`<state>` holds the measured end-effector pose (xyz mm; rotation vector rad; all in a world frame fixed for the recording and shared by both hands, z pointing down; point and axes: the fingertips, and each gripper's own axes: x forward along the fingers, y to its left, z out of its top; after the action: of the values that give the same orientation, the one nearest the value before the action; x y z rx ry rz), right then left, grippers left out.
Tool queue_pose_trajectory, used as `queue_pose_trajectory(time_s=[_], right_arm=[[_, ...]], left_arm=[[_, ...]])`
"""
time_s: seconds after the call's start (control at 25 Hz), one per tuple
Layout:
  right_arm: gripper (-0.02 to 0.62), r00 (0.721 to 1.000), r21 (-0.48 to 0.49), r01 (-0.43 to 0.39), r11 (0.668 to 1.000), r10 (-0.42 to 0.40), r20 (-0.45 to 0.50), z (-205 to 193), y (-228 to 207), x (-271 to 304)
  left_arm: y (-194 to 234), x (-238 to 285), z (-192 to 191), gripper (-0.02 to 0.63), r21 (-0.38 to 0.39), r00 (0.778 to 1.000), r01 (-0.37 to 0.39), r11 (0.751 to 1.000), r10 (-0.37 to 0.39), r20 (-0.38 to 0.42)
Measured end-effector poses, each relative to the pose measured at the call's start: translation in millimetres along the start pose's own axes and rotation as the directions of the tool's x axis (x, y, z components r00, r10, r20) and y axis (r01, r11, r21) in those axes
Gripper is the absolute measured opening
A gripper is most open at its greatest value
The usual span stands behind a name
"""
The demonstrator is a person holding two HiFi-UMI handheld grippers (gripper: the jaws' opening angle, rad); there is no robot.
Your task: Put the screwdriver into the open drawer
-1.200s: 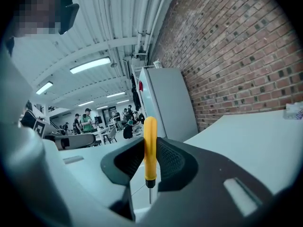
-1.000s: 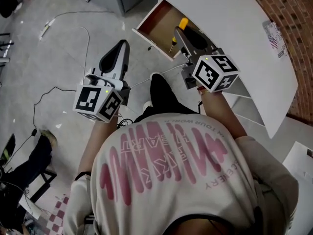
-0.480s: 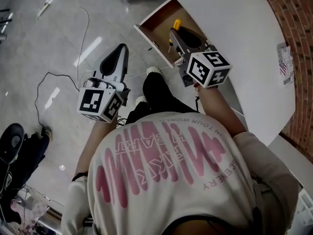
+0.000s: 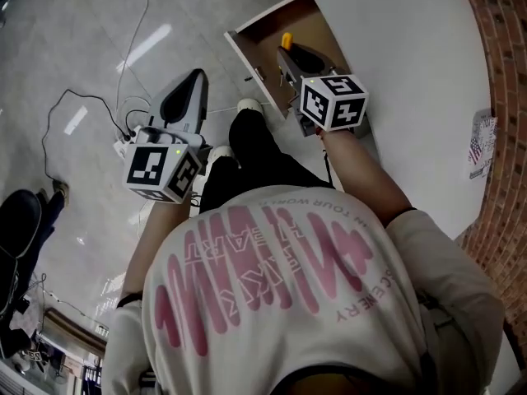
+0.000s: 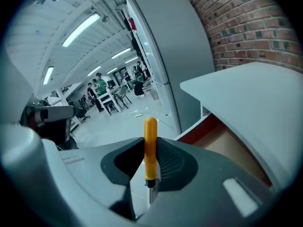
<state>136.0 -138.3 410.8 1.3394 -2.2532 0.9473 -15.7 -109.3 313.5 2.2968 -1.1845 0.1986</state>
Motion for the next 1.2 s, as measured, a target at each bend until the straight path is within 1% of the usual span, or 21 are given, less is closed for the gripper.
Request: queue_pose_trajectory(time_s=[0.16,0.36,0.48,0.64,0.8,0.96,1.2], right_arm=[[0.091,0.995,-0.015,-0.019,1.000,0.017,-0.101,-30,-17,26],[0.091,0.984,-0.039,-0.033,0.999,0.026,-0.177,-56,-26,48],[0.091,0.977,-0.043,-0.022,0.999,0.012,-0.211,-70,-33,58],[0.091,0.964,-0.041,0.016,0.999,-0.026,-0.263,-91,-42,71],[0.091,0.944,-0.050,0.070,0.996,-0.082,-0.321,-109,-56,81],[0.091,0.928,-0.038,0.091,0.995,-0.098,-0.359,-122,-62,86],[0.091,0.910,0.002,0.147,0.989,-0.134,-0.392,-137,-82,101]], left_arm=[[8,10,-9,0.005,-0.033,0.999,-0.049,0.998,0.048,-0.011],[24,12,-13,0.004,-0.050,0.996,-0.091,0.995,0.091,0.002],[33,9,-22,0.004,-0.078,0.993,-0.116,0.990,0.117,0.003],[48,-2,-38,0.003,-0.115,0.990,-0.144,0.983,0.144,-0.011],[57,-2,-44,0.003,-0.139,0.991,-0.135,0.981,0.134,-0.016],[59,-1,-47,0.004,-0.133,0.993,-0.114,0.985,0.109,-0.039],[72,-1,-54,0.004,-0.130,0.991,-0.119,0.984,0.111,-0.070]])
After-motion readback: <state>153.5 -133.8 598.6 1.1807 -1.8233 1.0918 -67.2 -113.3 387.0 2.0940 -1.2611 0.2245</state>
